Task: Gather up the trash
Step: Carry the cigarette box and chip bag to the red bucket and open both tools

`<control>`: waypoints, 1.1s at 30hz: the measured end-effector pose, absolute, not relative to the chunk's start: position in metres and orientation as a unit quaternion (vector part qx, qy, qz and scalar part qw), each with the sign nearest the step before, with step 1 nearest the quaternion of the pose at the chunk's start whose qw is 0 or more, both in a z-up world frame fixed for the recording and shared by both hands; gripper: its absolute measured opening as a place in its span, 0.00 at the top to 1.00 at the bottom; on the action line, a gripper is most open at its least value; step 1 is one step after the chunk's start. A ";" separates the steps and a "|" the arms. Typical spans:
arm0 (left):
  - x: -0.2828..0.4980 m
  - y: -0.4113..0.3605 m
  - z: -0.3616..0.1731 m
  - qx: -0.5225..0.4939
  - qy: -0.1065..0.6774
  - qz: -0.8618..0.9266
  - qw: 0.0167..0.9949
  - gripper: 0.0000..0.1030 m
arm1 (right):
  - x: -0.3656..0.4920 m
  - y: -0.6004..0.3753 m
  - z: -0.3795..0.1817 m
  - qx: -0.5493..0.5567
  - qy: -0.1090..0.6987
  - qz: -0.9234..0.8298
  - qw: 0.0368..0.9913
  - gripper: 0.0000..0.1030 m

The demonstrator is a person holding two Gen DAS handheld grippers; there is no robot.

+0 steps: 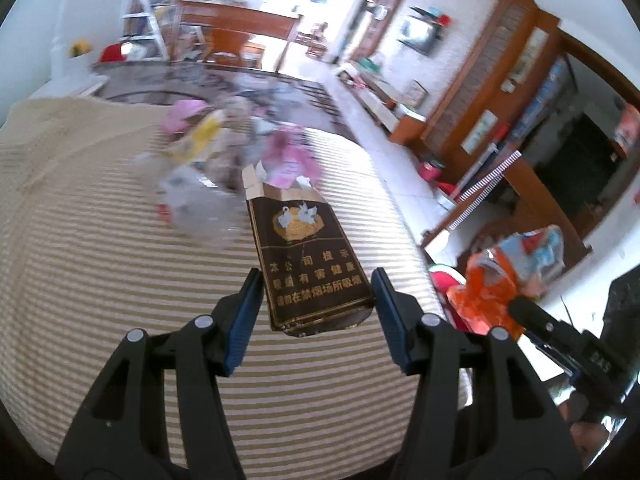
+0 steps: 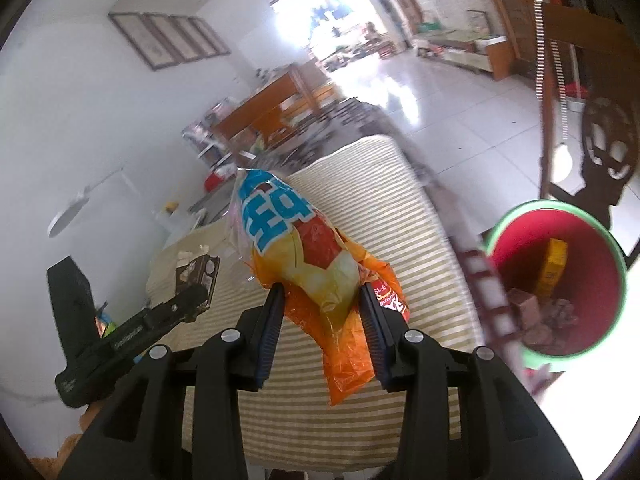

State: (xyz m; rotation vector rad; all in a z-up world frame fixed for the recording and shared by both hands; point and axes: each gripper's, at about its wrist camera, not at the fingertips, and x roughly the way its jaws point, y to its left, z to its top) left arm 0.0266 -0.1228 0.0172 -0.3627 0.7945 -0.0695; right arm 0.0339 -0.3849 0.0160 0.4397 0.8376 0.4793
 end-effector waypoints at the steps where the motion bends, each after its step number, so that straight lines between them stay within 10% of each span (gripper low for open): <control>1: 0.029 -0.131 0.017 -0.173 0.387 -0.043 0.905 0.48 | 0.035 -0.391 0.016 0.214 0.398 0.222 0.864 0.63; 25: 0.096 -0.302 -0.002 -0.095 0.462 -0.260 0.842 0.47 | 0.049 -0.532 -0.032 0.323 0.403 0.048 0.855 0.53; 28: 0.100 -0.309 -0.005 -0.092 0.467 -0.257 0.841 0.23 | 0.053 -0.540 -0.033 0.335 0.396 0.032 0.855 0.42; 33: 0.095 -0.287 -0.005 -0.100 0.455 -0.235 0.853 0.21 | 0.054 -0.537 -0.027 0.328 0.392 0.030 0.859 0.39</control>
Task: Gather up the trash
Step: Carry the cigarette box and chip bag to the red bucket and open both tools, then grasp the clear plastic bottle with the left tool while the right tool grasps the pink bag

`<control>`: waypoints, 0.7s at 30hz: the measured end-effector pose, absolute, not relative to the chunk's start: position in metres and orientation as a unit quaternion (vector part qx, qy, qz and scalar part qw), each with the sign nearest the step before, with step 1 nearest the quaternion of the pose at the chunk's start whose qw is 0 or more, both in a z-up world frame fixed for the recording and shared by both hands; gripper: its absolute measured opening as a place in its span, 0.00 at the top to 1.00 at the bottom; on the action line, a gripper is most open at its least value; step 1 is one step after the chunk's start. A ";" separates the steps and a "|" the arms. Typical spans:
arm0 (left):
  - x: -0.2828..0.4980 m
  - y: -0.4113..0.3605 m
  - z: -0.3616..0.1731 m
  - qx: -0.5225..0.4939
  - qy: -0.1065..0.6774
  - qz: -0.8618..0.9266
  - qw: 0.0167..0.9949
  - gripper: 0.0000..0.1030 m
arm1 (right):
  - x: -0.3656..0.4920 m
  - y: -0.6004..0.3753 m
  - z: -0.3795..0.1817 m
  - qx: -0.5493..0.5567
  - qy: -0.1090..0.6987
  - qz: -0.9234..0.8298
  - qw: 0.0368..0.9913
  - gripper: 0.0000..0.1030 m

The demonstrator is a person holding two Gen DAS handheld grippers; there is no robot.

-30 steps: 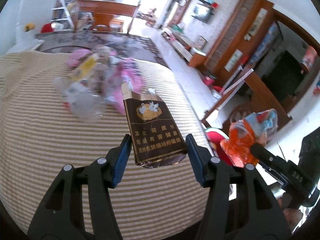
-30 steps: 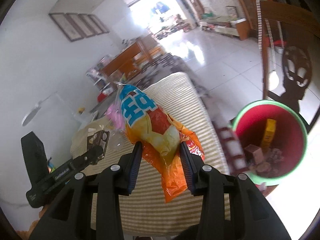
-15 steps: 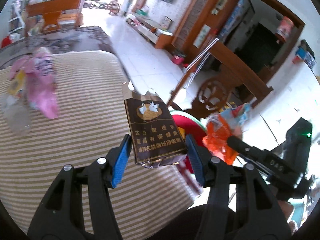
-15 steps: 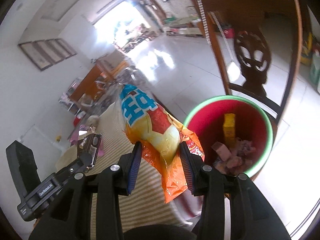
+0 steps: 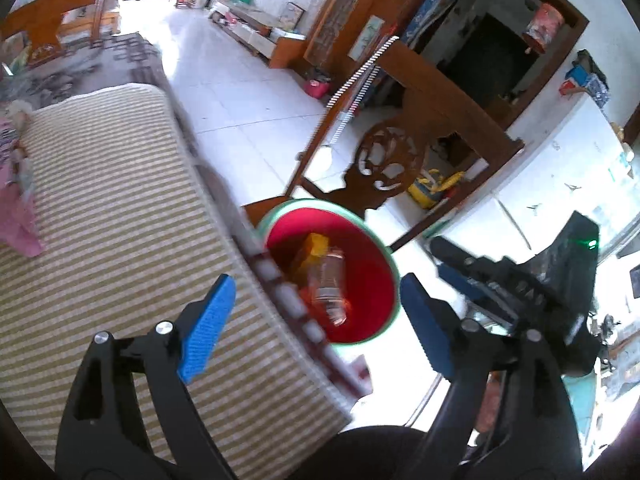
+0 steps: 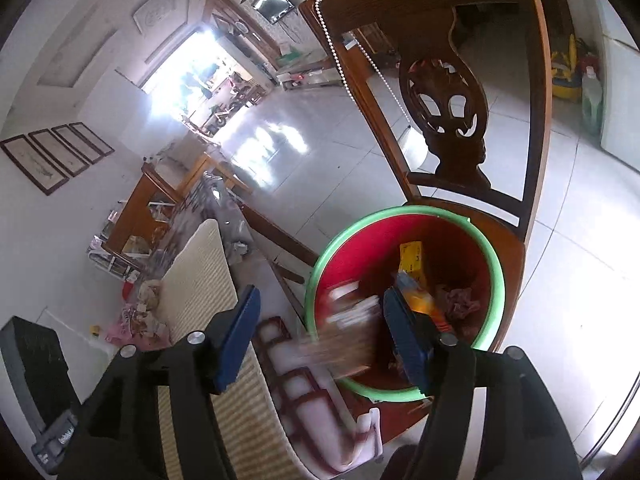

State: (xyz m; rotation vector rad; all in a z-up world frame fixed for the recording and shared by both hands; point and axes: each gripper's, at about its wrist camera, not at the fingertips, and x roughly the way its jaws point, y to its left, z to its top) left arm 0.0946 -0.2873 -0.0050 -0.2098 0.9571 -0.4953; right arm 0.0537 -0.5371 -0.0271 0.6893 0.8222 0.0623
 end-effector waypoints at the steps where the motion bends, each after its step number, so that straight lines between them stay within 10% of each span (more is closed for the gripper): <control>1: 0.093 -0.281 -0.005 -0.100 0.450 -0.224 0.859 0.21 | 0.054 -0.533 -0.025 0.330 0.391 0.038 0.858 0.39; 21: 0.101 0.013 -0.036 -0.332 0.432 0.155 0.824 0.29 | 0.048 -0.350 0.007 0.166 0.426 0.243 0.856 0.30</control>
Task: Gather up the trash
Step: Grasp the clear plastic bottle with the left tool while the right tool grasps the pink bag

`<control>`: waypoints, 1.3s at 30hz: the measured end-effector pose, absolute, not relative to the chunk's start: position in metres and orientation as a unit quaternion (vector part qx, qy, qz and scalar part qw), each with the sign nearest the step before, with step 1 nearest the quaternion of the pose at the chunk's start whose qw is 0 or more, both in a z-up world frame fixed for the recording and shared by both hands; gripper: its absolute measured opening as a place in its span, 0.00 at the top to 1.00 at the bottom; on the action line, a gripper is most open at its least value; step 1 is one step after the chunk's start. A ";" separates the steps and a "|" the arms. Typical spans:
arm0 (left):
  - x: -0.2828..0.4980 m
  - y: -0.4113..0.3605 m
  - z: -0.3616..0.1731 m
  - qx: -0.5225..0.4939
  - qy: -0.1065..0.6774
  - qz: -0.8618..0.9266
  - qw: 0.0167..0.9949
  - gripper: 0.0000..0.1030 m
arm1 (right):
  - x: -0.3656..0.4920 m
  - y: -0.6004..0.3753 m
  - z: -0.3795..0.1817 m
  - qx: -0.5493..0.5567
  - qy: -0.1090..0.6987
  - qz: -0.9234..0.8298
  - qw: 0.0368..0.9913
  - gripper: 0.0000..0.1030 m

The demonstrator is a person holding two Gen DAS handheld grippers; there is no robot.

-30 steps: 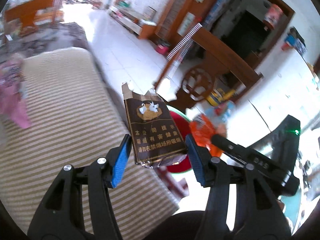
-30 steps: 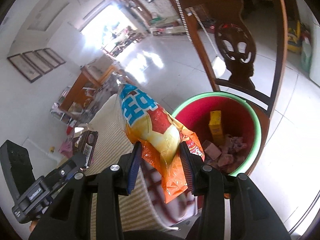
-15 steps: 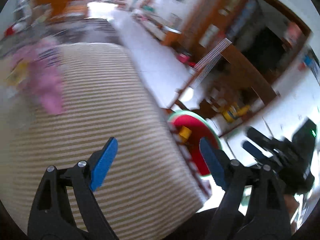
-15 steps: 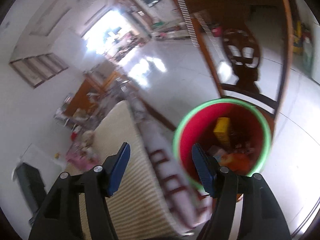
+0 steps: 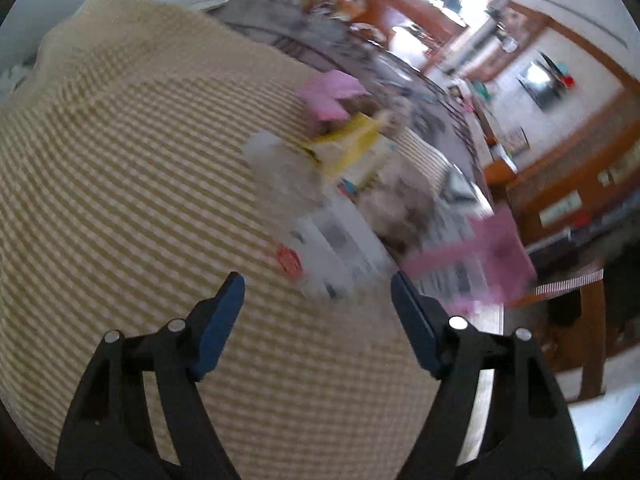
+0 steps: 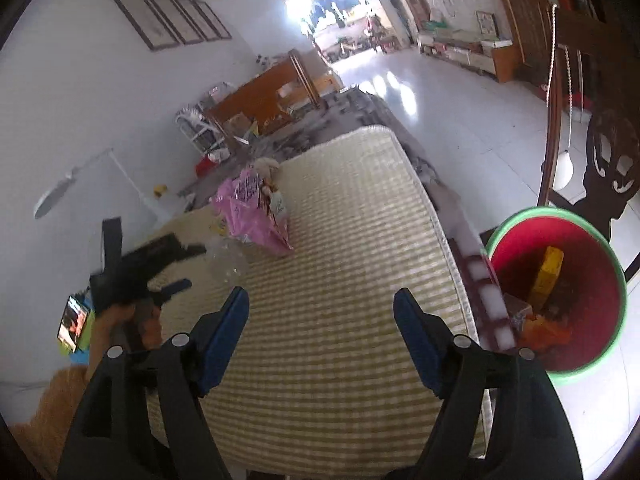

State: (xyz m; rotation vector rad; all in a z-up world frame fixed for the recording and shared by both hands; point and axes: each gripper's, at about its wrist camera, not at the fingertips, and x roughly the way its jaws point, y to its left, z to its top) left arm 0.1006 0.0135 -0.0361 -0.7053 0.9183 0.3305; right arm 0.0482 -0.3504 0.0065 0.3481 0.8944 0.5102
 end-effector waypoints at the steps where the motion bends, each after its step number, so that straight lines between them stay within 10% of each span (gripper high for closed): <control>1: 0.106 0.016 -0.039 -0.338 0.434 0.160 0.820 0.29 | 0.049 -0.353 0.005 0.173 0.424 0.243 0.855 0.30; 18: 0.110 0.024 -0.050 -0.320 0.467 0.096 0.818 0.60 | 0.059 -0.364 -0.001 0.210 0.446 0.237 0.837 0.29; 20: 0.099 0.023 -0.047 -0.316 0.470 0.086 0.820 0.80 | 0.059 -0.362 -0.002 0.204 0.448 0.236 0.838 0.29; 30: 0.029 0.018 -0.046 -0.253 0.503 0.048 0.825 0.80 | 0.059 -0.357 -0.003 0.188 0.454 0.232 0.840 0.29; 34: 0.021 0.009 -0.048 -0.241 0.502 0.054 0.829 0.47 | 0.059 -0.356 -0.003 0.184 0.456 0.231 0.839 0.29; 39: 0.036 -0.008 -0.053 -0.227 0.491 0.063 0.839 0.37 | 0.058 -0.355 -0.003 0.179 0.458 0.231 0.840 0.29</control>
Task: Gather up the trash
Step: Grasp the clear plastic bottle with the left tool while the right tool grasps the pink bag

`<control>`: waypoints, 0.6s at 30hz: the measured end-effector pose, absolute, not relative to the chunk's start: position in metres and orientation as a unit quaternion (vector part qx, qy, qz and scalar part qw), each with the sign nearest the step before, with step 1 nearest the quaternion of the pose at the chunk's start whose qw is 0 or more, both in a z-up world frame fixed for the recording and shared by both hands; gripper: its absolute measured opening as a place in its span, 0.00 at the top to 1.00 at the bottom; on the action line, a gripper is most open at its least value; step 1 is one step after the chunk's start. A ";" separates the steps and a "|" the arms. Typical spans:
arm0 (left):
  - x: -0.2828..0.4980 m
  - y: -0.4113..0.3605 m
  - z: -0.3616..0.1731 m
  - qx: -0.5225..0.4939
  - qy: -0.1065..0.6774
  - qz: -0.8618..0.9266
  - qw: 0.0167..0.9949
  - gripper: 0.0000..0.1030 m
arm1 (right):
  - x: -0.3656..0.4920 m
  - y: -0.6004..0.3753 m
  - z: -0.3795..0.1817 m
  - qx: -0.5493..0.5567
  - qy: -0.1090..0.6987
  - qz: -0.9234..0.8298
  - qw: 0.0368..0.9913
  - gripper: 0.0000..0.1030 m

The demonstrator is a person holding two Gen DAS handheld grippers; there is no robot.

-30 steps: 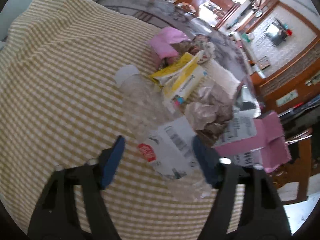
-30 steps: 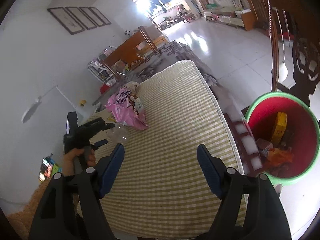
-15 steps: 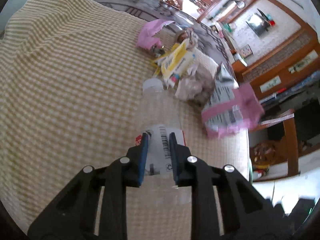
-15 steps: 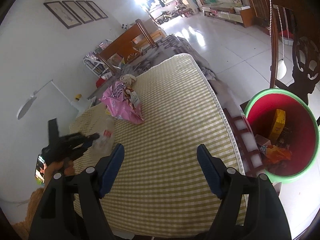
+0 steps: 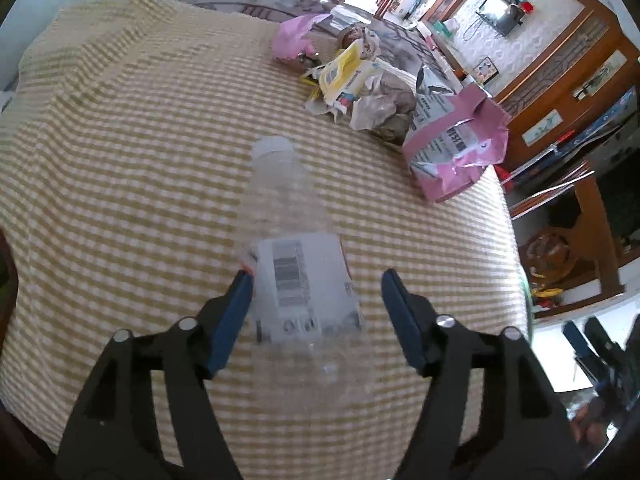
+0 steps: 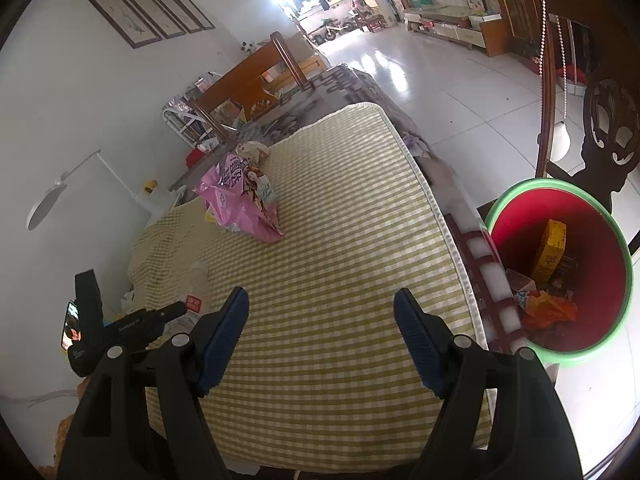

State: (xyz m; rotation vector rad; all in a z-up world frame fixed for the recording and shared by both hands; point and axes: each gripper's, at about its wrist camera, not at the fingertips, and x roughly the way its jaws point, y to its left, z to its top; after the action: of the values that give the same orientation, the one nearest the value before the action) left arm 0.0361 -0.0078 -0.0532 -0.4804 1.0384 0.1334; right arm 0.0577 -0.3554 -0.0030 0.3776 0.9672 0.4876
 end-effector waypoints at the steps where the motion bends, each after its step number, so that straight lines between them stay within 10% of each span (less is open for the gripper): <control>1: 0.038 -0.009 -0.055 -0.220 0.491 0.068 0.840 0.37 | 0.057 -0.356 -0.003 0.178 0.457 0.231 0.840 0.29; 4: 0.036 -0.011 -0.060 -0.217 0.487 0.071 0.843 0.53 | 0.056 -0.356 -0.003 0.175 0.456 0.228 0.842 0.29; 18: -0.028 -0.026 -0.059 -0.192 0.490 0.041 0.849 0.52 | 0.128 -0.239 0.004 0.125 0.459 0.270 0.837 0.23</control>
State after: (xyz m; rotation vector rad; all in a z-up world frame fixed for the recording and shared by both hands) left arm -0.0279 -0.0264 -0.0587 -0.4055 1.0317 0.0868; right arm 0.1283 -0.2385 0.0038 0.2652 0.9721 0.5714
